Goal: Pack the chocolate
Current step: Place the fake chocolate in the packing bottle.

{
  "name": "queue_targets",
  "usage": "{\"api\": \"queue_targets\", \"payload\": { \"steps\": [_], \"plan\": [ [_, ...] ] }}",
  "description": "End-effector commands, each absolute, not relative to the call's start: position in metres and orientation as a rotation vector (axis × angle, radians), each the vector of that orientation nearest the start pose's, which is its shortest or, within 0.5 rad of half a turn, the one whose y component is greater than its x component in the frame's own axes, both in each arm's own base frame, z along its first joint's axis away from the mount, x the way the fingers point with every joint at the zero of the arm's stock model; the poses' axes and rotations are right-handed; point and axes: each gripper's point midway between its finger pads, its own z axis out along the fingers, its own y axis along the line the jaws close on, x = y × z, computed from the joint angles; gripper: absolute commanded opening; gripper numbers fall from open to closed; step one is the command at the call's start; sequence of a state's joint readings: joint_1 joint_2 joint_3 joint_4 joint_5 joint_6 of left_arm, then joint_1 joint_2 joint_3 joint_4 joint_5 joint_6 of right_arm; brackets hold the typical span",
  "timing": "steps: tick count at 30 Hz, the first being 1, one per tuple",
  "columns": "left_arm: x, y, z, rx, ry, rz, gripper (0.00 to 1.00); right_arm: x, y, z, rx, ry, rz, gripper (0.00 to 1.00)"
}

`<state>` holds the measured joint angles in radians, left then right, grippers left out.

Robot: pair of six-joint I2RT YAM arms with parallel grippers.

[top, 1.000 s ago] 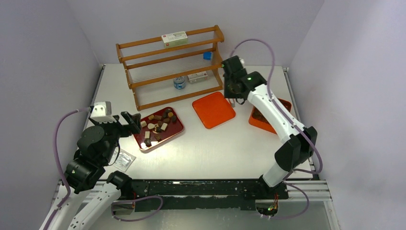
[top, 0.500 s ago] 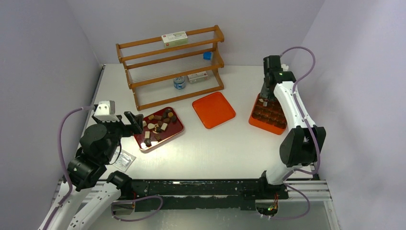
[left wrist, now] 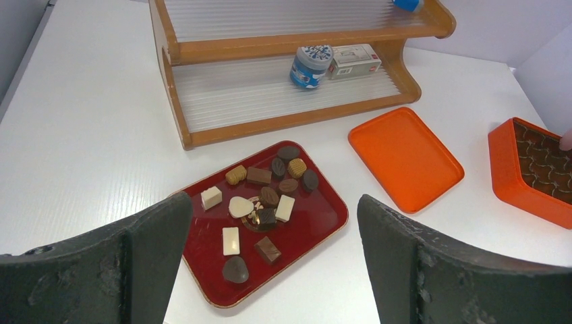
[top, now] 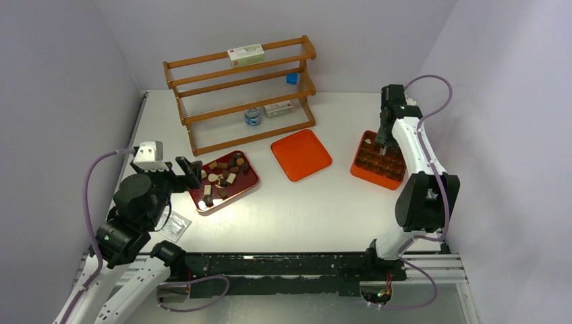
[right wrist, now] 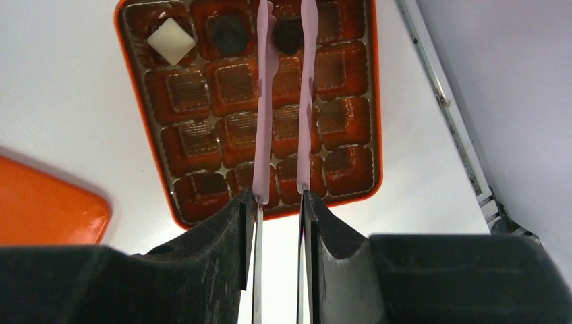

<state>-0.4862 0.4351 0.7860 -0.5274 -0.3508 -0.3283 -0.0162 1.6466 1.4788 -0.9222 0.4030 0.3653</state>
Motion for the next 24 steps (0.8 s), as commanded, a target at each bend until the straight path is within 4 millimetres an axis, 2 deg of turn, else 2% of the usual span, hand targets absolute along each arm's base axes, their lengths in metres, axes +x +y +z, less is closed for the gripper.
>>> {"api": "queue_targets", "payload": {
  "steps": [1, 7, 12, 18, 24],
  "plan": [
    [0.221, -0.065, 0.287, -0.103, 1.727, -0.301, 0.97, 0.379, -0.069, 0.164, 0.624, 2.460, -0.382, 0.35],
    [0.220, -0.063, 0.288, -0.111, 1.722, -0.296, 0.97, 0.389, -0.069, 0.157, 0.606, 2.466, -0.376, 0.38],
    [0.221, -0.063, 0.287, -0.110, 1.724, -0.295, 0.97, 0.389, -0.069, 0.159, 0.612, 2.465, -0.385, 0.42],
    [0.221, -0.064, 0.287, -0.107, 1.723, -0.296, 0.97, 0.388, -0.066, 0.174, 0.621, 2.435, -0.351, 0.41],
    [0.221, -0.064, 0.288, -0.100, 1.723, -0.297, 0.96, 0.388, -0.044, 0.193, 0.569, 2.422, -0.242, 0.40]
  ]
}}
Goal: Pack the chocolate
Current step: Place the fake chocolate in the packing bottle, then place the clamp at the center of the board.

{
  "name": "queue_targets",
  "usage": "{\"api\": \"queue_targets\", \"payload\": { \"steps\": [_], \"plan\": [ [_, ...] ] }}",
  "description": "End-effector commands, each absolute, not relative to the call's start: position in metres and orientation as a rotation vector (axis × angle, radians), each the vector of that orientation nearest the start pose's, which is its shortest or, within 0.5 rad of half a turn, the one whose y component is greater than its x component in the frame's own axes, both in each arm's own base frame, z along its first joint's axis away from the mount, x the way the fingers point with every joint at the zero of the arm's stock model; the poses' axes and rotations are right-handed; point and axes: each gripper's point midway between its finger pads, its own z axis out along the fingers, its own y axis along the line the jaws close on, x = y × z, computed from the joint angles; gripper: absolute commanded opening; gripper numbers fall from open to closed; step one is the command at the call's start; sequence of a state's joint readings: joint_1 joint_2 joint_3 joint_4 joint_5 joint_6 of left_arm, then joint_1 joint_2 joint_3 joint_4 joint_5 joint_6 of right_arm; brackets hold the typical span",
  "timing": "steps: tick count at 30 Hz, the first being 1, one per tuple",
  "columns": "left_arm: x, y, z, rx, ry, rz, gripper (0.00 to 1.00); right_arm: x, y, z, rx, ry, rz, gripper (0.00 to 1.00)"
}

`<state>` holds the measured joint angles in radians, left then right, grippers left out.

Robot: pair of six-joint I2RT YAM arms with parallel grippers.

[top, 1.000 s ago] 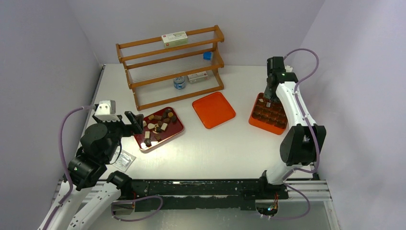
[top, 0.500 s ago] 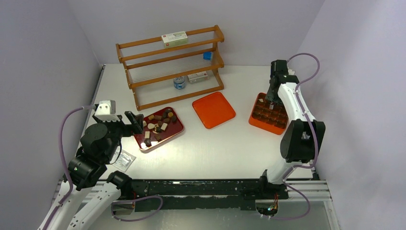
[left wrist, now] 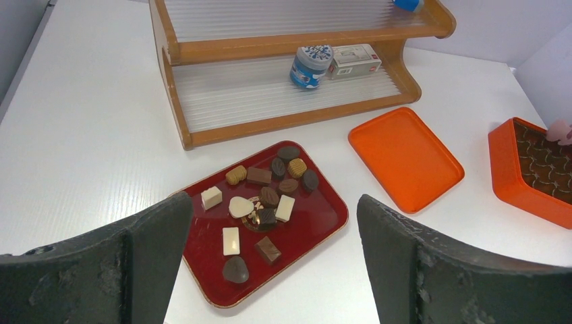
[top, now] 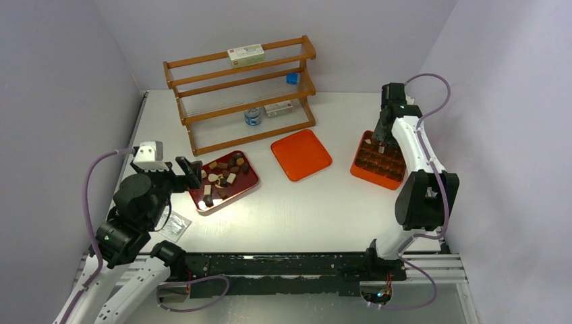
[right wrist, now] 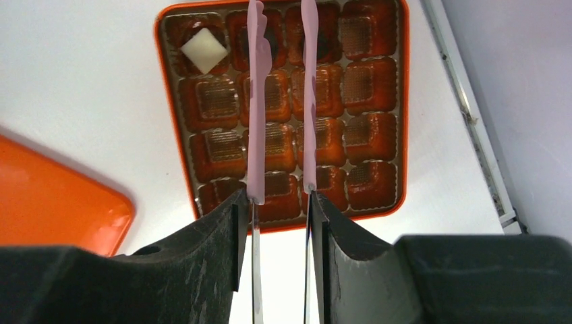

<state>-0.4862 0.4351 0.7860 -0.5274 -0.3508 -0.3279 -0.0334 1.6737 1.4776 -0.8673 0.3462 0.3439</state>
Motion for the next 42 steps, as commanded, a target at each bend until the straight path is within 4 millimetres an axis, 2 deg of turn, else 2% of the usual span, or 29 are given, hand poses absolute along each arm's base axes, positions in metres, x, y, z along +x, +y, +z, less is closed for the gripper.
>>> {"api": "queue_targets", "payload": {
  "steps": [1, 3, 10, 18, 24, 29, 38, 42],
  "plan": [
    [0.221, -0.064, 0.287, -0.098, 1.723, -0.296, 0.96, 0.388, -0.039, 0.196, 0.556, 2.417, -0.211, 0.40],
    [0.221, -0.064, 0.287, -0.097, 1.723, -0.292, 0.96, 0.388, -0.033, 0.203, 0.543, 2.402, -0.171, 0.40],
    [0.222, -0.064, 0.287, -0.093, 1.721, -0.288, 0.96, 0.387, 0.041, 0.226, 0.349, 2.365, 0.122, 0.40],
    [0.223, -0.061, 0.286, -0.106, 1.724, -0.273, 0.96, 0.364, 0.128, 0.235, 0.098, 2.341, 0.285, 0.40],
    [0.223, -0.057, 0.287, -0.118, 1.717, -0.254, 0.96, 0.329, 0.196, 0.218, -0.114, 2.355, 0.435, 0.40],
    [0.223, -0.056, 0.288, -0.122, 1.714, -0.254, 0.96, 0.305, 0.238, 0.194, -0.264, 2.379, 0.474, 0.40],
    [0.218, -0.049, 0.297, -0.142, 1.674, -0.246, 0.95, 0.277, 0.314, 0.172, -0.479, 2.395, 0.477, 0.40],
    [0.215, -0.043, 0.301, -0.163, 1.659, -0.233, 0.96, 0.274, 0.341, 0.166, -0.515, 2.390, 0.447, 0.40]
  ]
}}
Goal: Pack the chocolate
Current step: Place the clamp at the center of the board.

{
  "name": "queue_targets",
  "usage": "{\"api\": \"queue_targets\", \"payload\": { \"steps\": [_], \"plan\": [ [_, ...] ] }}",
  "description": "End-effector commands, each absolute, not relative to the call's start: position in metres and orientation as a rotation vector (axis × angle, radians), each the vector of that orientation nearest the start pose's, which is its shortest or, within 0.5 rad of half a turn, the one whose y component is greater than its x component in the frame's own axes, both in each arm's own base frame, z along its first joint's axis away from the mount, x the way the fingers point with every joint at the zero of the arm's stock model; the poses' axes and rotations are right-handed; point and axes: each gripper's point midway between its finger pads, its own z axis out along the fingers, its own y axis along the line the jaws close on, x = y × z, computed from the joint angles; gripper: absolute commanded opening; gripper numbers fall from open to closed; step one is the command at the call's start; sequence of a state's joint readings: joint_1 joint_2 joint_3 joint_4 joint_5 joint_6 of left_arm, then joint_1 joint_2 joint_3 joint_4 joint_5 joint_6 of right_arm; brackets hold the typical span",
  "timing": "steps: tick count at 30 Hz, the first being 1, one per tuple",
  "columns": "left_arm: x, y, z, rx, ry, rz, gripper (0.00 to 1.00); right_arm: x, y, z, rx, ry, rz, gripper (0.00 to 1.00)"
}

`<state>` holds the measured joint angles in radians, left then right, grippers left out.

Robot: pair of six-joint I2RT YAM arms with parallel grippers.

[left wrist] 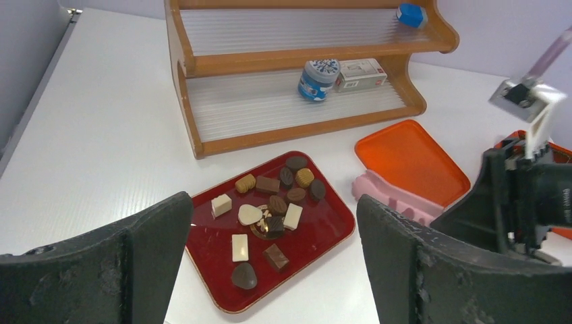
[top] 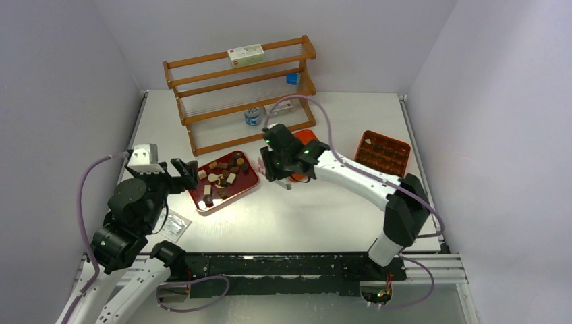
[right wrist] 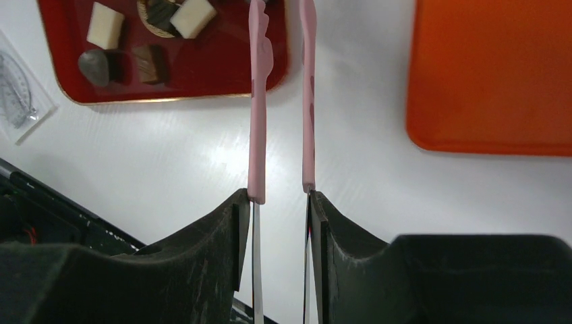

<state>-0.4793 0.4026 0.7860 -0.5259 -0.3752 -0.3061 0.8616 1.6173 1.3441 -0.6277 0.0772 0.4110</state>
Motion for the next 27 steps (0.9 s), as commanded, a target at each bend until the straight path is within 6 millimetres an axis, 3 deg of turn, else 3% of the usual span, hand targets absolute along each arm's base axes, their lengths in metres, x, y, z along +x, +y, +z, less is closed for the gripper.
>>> {"api": "queue_targets", "payload": {
  "steps": [1, 10, 27],
  "plan": [
    [0.215, -0.042, 0.301, -0.166, 1.657, -0.232, 0.96, 0.275, 0.347, 0.165, -0.521, 2.391, 0.435, 0.40],
    [0.213, -0.041, 0.302, -0.170, 1.654, -0.233, 0.96, 0.282, 0.375, 0.144, -0.539, 2.428, 0.308, 0.40],
    [0.215, -0.043, 0.301, -0.160, 1.657, -0.238, 0.96, 0.280, 0.384, 0.120, -0.577, 2.468, 0.275, 0.41]
  ]
}}
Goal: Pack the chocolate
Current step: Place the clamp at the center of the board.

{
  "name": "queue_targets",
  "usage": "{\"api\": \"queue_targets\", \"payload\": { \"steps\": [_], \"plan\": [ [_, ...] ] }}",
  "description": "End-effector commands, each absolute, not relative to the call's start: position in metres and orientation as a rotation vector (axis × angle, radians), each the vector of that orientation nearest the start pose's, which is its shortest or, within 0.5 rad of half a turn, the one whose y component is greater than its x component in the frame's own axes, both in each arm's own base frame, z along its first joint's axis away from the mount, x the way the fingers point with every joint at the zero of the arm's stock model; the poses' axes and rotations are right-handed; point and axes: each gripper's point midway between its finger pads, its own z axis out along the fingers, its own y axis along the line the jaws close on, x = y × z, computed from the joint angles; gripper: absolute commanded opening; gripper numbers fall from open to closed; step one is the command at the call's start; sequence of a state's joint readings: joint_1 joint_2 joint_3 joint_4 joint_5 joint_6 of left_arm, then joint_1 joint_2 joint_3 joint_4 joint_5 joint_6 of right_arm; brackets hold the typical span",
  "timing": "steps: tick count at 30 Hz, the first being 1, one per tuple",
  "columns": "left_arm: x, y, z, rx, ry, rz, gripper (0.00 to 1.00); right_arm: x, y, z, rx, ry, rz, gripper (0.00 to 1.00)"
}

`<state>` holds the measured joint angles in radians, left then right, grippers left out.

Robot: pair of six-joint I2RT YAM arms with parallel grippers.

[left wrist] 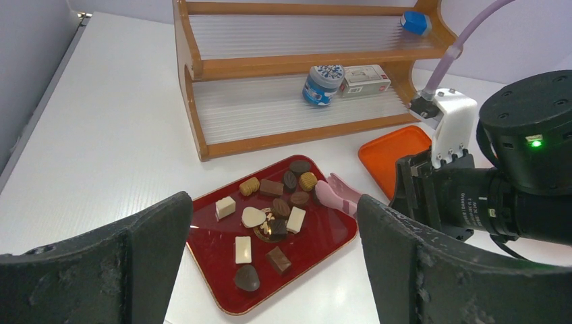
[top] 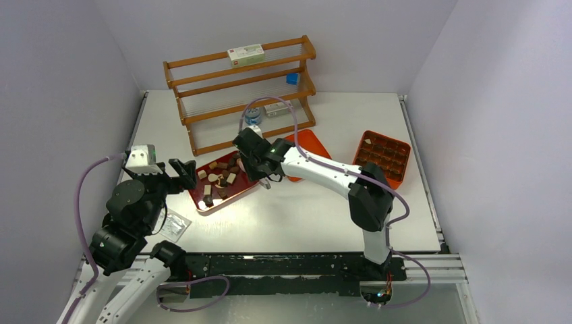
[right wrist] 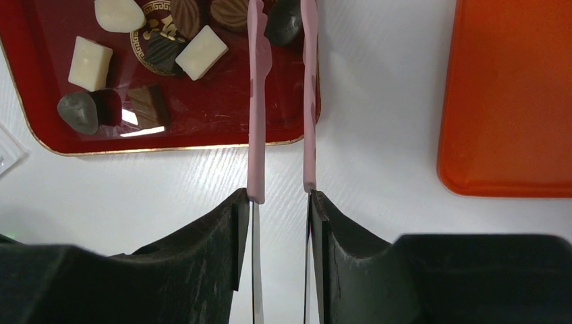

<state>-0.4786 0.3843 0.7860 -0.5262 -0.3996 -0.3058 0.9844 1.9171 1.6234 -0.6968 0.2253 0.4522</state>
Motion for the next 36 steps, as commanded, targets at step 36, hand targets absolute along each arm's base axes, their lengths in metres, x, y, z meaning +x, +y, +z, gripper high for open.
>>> {"api": "queue_targets", "payload": {
  "steps": [36],
  "plan": [
    [0.215, -0.044, 0.301, -0.157, 1.655, -0.243, 0.96, 0.277, 0.385, 0.100, -0.596, 2.536, -0.024, 0.42]
  ]
}}
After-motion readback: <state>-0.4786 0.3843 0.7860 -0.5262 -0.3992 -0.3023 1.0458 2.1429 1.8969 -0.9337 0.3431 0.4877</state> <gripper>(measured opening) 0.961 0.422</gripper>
